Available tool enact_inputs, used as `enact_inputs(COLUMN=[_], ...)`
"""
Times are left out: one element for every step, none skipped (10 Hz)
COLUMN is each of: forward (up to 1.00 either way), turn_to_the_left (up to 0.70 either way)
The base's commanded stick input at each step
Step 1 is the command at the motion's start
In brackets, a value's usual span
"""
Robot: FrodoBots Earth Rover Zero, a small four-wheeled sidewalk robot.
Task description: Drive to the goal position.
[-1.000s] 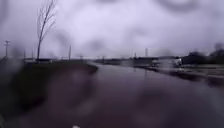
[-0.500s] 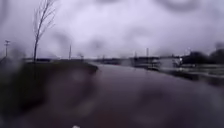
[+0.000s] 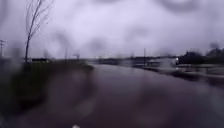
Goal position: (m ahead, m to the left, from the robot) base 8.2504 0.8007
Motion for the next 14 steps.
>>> enact_inputs(forward=[0.70,0.70,0.70,0.70,0.70,0.70,0.70,0.70,0.70,0.70,0.70,0.70,0.70,0.70], turn_to_the_left=[0.00,0.00,0.00,0.00,0.00,0.00,0.00,0.00,0.00,0.00,0.00,0.00,0.00,0.00])
